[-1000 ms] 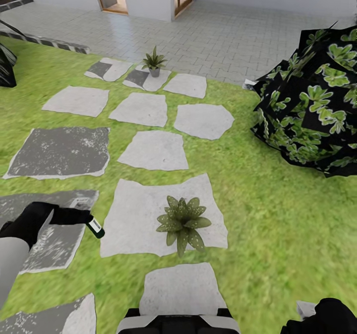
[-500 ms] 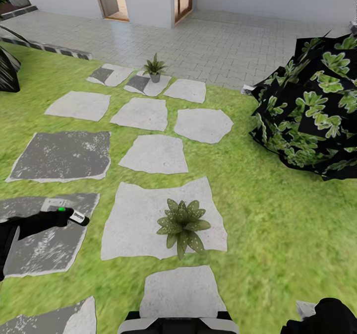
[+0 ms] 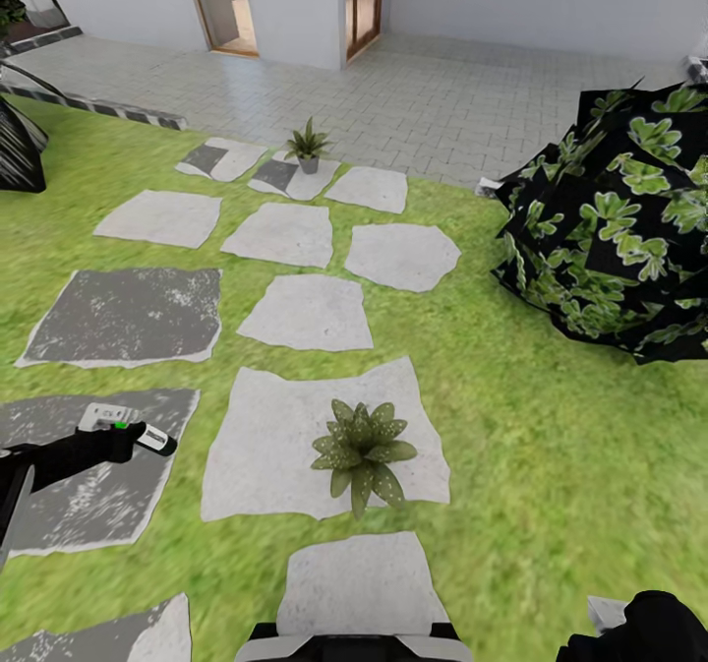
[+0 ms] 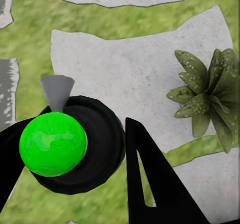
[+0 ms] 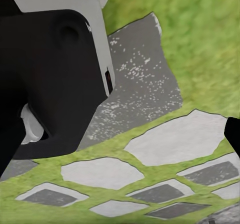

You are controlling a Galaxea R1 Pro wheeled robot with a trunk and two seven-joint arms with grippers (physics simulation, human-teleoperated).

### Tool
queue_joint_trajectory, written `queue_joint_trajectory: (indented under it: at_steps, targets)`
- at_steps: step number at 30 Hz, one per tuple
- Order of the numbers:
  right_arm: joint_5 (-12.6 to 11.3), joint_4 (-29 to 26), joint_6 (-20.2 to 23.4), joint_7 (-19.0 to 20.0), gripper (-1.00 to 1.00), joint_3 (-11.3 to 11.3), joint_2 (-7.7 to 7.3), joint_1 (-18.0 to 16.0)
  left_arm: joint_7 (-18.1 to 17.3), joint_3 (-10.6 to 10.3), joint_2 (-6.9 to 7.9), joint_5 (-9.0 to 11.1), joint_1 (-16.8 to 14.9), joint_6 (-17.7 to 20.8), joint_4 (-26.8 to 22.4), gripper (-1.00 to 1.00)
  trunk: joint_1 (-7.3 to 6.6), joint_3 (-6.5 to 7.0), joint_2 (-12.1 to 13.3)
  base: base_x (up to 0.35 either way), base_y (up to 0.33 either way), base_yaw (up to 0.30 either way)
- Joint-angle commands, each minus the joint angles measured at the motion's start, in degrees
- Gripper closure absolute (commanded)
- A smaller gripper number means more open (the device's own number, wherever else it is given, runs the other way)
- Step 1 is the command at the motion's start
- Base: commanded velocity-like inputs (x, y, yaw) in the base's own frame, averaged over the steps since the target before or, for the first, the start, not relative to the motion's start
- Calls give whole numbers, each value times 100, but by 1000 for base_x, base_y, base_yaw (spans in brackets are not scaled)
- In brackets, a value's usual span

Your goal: Pick up the pesticide atomizer in the garden and spray insectifuge to fully cover both potted plants in the garden.

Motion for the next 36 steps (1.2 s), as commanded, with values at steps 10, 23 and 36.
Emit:
queue_joint_trajectory:
  at_steps: [10,23,36]
  targets:
    - [52,-6,17,59,-100,-10,0,-2,-52,10,-43,-61,-5,15,1,100,-217,266,395,0,0,0]
    - [52,-6,17,59,-100,-10,0,-3,-51,3,-49,-61,-5,15,29,100,-217,386,395,0,0,0]
    - [52,-6,17,59,-100,-10,0,-2,-51,1,-49,-61,-5,15,29,100,-217,506,395,0,0,0]
